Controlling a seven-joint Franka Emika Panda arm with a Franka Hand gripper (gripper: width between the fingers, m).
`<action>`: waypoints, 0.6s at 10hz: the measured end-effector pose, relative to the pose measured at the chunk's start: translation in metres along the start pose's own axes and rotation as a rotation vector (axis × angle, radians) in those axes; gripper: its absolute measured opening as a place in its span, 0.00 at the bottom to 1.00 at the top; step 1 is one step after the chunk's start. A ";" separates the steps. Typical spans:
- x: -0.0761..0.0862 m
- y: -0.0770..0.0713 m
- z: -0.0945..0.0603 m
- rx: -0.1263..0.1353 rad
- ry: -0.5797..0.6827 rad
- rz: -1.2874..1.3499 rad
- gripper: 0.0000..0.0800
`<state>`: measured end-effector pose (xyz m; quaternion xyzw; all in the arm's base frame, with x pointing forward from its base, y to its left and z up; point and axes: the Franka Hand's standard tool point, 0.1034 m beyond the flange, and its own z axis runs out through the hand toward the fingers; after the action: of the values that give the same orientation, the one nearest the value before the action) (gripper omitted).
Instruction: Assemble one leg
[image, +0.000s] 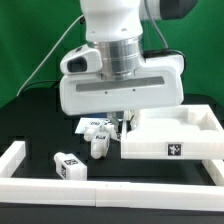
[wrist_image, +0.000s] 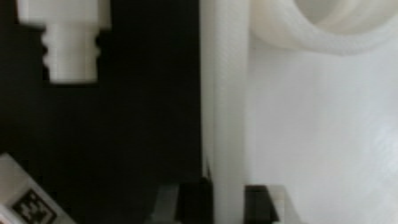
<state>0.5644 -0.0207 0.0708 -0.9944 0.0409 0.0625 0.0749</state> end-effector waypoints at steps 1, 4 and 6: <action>-0.003 -0.001 0.001 0.000 -0.004 -0.002 0.06; -0.004 -0.001 0.003 -0.001 -0.009 -0.003 0.06; 0.005 0.011 0.010 -0.023 -0.011 -0.015 0.06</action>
Offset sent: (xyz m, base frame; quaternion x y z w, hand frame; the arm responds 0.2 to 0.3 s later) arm 0.0000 0.0000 0.0000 0.0000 0.0000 0.0000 1.0000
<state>0.5669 -0.0305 0.0591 -0.9951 0.0321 0.0678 0.0639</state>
